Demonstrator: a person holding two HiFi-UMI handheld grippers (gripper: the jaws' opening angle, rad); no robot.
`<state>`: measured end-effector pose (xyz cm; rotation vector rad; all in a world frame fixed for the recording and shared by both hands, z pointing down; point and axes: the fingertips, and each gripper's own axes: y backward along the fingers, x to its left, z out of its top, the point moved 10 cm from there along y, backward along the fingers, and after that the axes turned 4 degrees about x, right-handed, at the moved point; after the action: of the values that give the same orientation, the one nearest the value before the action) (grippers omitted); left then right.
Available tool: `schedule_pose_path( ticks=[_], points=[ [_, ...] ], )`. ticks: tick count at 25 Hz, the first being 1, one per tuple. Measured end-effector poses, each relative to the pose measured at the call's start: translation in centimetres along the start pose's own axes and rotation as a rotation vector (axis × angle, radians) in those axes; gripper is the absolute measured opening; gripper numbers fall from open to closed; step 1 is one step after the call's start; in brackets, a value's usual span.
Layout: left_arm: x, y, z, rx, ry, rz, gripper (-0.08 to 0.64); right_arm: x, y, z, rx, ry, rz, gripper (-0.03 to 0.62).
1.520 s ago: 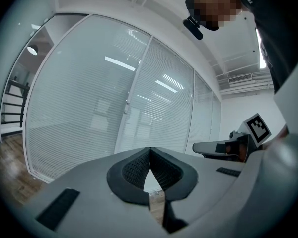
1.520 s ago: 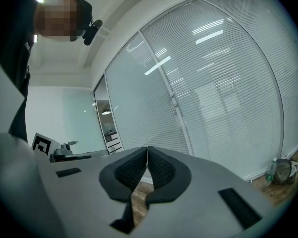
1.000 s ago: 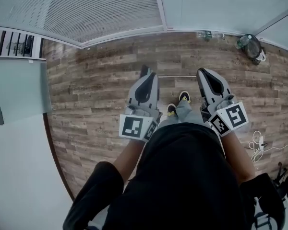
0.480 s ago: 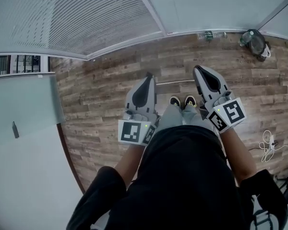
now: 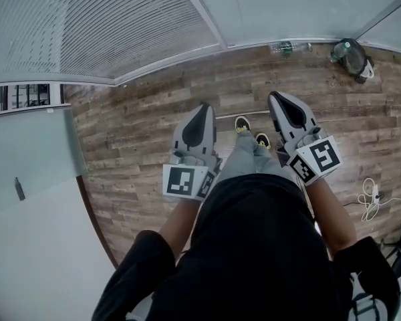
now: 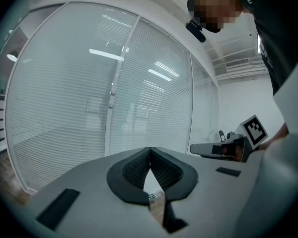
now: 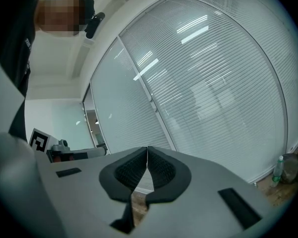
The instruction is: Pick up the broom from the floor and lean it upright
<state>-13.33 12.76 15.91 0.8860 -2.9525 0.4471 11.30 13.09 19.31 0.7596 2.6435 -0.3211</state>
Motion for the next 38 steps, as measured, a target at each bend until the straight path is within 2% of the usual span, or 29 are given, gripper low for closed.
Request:
schedule_pose_path(
  ticks=[5,13,17,22,26,29,33,38],
  points=[
    [2.3,-1.9,0.4,-0.018,0.011,-0.047,0.023,-0.3,-2.2,0.5,0.011,0.014,-0.033,0.020],
    [7.1,-5.0,0.6,-0.062,0.046,-0.163,0.023,-0.3,-7.1,1.6,0.048,0.076,-0.079,0.020],
    [8.9,-8.0,-1.1,0.022,-0.021,-0.272,0.023,-1.2,-9.2,1.8,0.065,0.080,-0.110,0.020],
    [10.8,-11.5,-4.4,0.134,-0.077,-0.318,0.023,-3.4,-10.7,0.7,0.101,0.039,-0.159,0.020],
    [11.4,-14.0,-9.1,0.244,-0.132,-0.343,0.023,-6.2,-12.0,-2.2,0.164,0.017,-0.166,0.020],
    [11.9,-17.1,-13.9,0.364,-0.188,-0.349,0.025,-9.8,-13.2,-5.6,0.217,-0.026,-0.201,0.020],
    [12.4,-20.6,-21.7,0.531,-0.279,-0.354,0.025,-14.1,-14.7,-11.1,0.279,-0.056,-0.206,0.020],
    [12.7,-24.3,-32.0,0.684,-0.299,-0.387,0.025,-18.9,-15.8,-20.0,0.364,-0.102,-0.243,0.020]
  ],
)
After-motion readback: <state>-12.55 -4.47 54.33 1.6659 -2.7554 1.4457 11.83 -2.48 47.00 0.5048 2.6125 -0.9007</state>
